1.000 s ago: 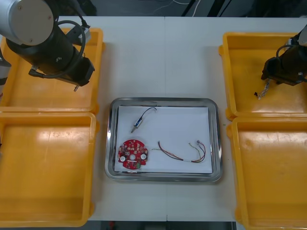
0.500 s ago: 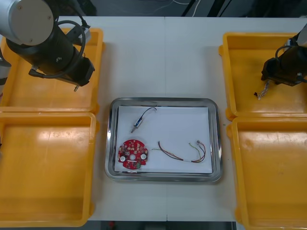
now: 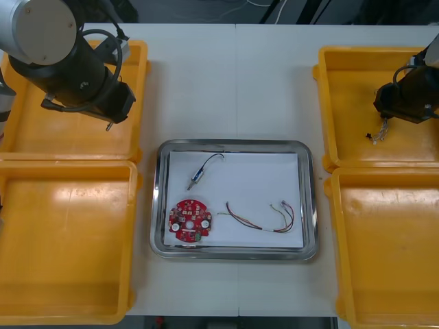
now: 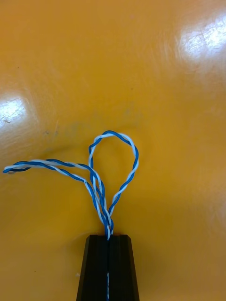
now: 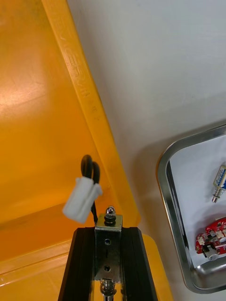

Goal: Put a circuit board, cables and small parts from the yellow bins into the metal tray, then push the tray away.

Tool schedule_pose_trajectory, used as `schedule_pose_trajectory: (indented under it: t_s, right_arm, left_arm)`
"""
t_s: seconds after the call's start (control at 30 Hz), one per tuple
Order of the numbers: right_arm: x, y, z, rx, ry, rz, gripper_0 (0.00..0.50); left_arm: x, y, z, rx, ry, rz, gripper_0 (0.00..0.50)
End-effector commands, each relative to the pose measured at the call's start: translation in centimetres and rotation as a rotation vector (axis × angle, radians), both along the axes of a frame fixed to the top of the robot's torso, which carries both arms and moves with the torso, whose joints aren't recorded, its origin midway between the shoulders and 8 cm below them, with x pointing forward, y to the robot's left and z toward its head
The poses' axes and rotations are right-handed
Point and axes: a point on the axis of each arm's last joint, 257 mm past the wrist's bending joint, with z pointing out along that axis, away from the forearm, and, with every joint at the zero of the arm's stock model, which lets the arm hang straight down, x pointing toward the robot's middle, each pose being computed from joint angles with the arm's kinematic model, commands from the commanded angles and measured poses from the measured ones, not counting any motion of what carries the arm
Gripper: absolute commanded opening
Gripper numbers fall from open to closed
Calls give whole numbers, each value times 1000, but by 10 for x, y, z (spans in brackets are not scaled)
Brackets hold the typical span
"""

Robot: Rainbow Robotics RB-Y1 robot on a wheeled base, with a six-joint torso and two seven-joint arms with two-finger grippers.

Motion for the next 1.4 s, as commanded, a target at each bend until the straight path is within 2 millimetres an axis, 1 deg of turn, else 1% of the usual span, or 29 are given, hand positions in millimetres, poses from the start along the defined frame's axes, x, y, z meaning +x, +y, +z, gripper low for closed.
schedule_pose_trajectory:
  t_s: [0.03, 0.13, 0.2, 0.23, 0.3, 0.37, 0.57, 0.63, 0.77, 1.0, 1.1, 1.27, 1.4]
  right_arm:
    - [2, -9, 14, -51, -11, 39, 0]
    - [0, -10, 27, -59, -6, 52, 0]
    - [-3, -12, 40, -63, -1, 61, 0]
    - [-4, -13, 42, -63, 3, 62, 0]
    - [-9, -15, 54, -71, 5, 69, 0]
    - [-15, -18, 65, -83, 7, 78, 0]
    - [-36, -16, 84, -84, 22, 103, 0]
    - [-44, -15, 92, -90, 22, 116, 0]
    - [-63, -15, 100, -97, 33, 134, 0]
    - [-107, -17, 118, -134, 53, 172, 0]
    - [-117, -20, 123, -164, 49, 178, 0]
    - [-125, -12, 136, -204, -20, 236, 0]
    - [-132, 5, 146, -225, -75, 315, 0]
  left_arm:
    - [-1, 13, 10, -4, -22, 42, 1]
    - [-1, 13, 10, -5, -23, 40, 2]
    - [-1, 13, 10, -4, -22, 43, 1]
    - [-1, 13, 10, -4, -22, 43, 1]
    - [-2, 13, 10, -5, -23, 41, 2]
    - [-2, 13, 10, -5, -22, 42, 2]
    - [-1, 13, 11, -4, -24, 42, 1]
    - [-2, 13, 11, -6, -24, 42, 2]
    - [-1, 12, 11, -10, -24, 42, 3]
    - [-2, 13, 12, -13, -24, 42, 3]
    - [-2, 13, 12, -15, -24, 42, 3]
    - [-2, 13, 12, -19, -23, 42, 2]
    - [-1, 12, 13, -23, -26, 42, 1]
